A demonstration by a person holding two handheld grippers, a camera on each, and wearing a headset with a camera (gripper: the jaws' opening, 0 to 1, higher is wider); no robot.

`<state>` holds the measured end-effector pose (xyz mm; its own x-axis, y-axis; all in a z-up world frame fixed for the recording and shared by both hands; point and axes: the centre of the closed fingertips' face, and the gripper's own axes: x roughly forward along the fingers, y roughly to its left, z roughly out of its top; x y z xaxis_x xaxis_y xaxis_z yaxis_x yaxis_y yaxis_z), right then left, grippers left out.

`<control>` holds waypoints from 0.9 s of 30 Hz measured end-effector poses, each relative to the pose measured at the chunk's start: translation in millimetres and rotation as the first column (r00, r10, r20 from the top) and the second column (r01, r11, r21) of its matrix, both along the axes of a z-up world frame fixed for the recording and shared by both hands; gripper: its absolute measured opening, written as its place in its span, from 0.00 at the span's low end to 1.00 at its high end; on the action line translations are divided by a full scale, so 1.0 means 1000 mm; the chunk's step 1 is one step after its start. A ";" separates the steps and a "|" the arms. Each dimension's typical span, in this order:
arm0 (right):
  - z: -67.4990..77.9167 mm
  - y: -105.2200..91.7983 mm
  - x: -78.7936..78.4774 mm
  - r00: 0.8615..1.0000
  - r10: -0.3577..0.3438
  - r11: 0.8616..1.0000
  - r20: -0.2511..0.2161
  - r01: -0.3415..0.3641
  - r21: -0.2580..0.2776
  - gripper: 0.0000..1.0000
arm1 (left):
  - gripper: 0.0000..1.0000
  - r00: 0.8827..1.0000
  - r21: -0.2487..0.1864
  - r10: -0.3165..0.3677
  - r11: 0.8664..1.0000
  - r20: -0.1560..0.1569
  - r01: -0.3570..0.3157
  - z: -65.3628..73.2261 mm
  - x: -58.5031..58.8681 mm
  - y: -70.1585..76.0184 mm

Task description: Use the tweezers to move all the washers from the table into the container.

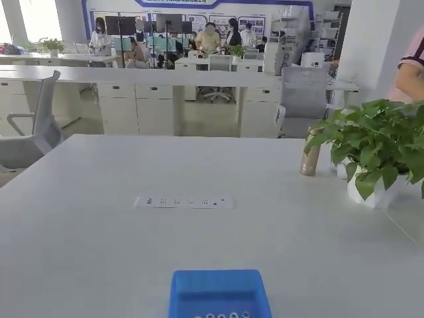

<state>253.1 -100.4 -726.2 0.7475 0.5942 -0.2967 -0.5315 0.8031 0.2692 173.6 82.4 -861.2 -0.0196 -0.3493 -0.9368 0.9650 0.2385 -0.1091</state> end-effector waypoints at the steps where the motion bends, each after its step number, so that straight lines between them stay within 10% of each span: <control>1: 0.000 0.000 0.000 1.000 0.003 1.000 -0.001 -0.003 -0.002 0.31 | 0.16 1.000 -0.015 0.016 1.000 -0.006 -0.016 0.001 -0.002 -0.001; 13: -0.005 0.005 0.000 1.000 0.022 1.000 -0.018 -0.022 -0.017 0.34 | 0.34 0.977 -0.134 0.207 0.968 -0.047 -0.211 0.003 -0.004 -0.006; 27: -0.009 0.012 0.002 0.999 0.043 0.999 -0.032 -0.044 -0.031 0.38 | 0.47 0.918 -0.279 0.396 0.882 0.003 -0.380 0.033 0.011 -0.002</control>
<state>255.1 -88.8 -735.2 0.7109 0.6162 -0.3389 -0.5582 0.7876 0.2611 184.5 80.2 -828.4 0.2211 -0.5546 -0.8022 0.8079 0.5649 -0.1679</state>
